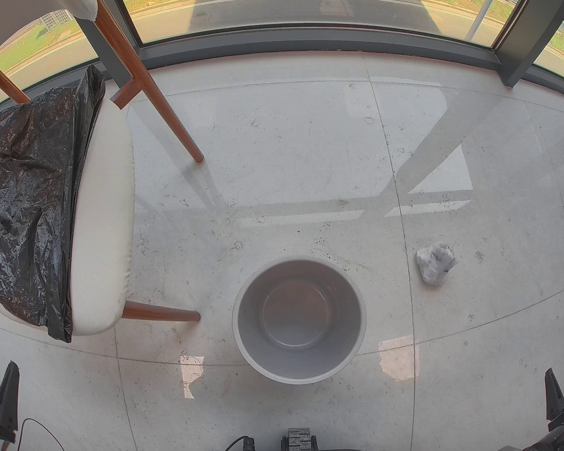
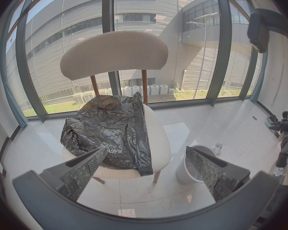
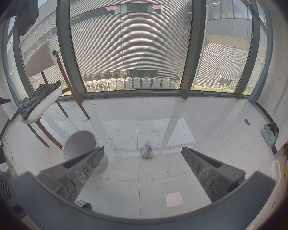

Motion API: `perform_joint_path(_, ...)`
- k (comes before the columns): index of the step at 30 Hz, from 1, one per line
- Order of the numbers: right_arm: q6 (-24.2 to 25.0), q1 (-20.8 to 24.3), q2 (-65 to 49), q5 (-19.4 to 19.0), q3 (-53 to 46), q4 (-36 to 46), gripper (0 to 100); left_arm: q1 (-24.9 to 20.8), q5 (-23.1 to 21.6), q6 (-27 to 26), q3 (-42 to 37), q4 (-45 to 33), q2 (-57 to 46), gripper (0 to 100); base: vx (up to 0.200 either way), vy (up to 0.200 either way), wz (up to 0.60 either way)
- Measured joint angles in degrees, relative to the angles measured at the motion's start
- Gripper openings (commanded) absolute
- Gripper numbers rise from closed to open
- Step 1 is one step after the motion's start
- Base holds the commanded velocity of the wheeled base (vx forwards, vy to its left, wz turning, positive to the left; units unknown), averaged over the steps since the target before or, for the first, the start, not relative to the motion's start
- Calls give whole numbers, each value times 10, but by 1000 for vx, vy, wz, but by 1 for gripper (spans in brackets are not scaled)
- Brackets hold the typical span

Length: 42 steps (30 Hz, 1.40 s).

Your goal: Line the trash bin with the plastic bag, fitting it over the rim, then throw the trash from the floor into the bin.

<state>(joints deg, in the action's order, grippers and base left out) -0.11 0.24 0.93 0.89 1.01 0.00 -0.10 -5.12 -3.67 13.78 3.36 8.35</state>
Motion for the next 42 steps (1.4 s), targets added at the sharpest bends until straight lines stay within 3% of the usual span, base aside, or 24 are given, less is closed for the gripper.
perform_joint_path(21, 1, 0, 0, 0, 0, 0, 100, 0, -30, 1, 247, -8, 435, 100, 0, 0, 0)
perform_joint_path(28, 1, 0, 0, 0, 0, -1, 100, 2, -39, 11, 280, 76, 536, 100, 0, 0, 0)
perform_joint_path(42, 1, 0, 0, 0, 0, 0, 100, 14, -40, 26, 344, 160, 688, 100, 0, 0, 0)
